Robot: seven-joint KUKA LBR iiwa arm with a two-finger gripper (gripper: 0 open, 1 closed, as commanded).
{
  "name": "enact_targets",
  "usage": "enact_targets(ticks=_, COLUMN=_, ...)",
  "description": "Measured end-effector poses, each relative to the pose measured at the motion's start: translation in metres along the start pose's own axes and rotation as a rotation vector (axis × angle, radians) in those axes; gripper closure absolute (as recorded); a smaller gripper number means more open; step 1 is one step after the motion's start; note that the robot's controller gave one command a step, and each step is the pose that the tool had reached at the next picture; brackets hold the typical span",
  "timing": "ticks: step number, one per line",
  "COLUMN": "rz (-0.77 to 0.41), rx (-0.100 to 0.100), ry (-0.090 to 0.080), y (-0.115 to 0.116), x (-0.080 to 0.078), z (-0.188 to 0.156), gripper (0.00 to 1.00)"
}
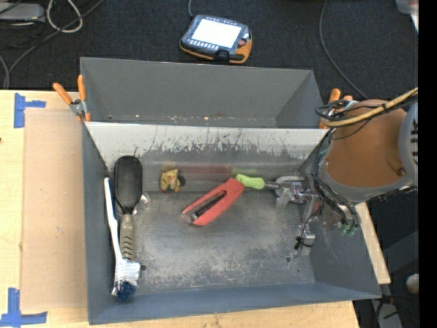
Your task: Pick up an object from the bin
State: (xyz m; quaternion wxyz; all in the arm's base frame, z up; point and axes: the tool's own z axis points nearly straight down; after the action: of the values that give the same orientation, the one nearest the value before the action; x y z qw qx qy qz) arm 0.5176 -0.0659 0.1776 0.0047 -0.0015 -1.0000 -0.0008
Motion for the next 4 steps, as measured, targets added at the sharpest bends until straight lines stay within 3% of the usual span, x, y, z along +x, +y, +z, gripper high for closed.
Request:
enact_targets(ticks=1, rz=-0.004, rx=0.001, ry=-0.008, y=0.0, x=-0.002, z=-0.004, gripper=0.0)
enact_targets(ticks=2, rz=-0.21, rx=0.001, ry=-0.009, y=-0.065, x=0.04, z=0.096, gripper=0.0)
enact_targets(ticks=3, rz=0.227, rx=-0.002, ry=-0.015, y=-0.069, x=-0.098, z=0.062, gripper=0.0)
enact_targets(ticks=4, rz=-0.151, rx=-0.002, ry=-0.003, y=-0.084, x=-0.04, z=0.078, gripper=0.0)
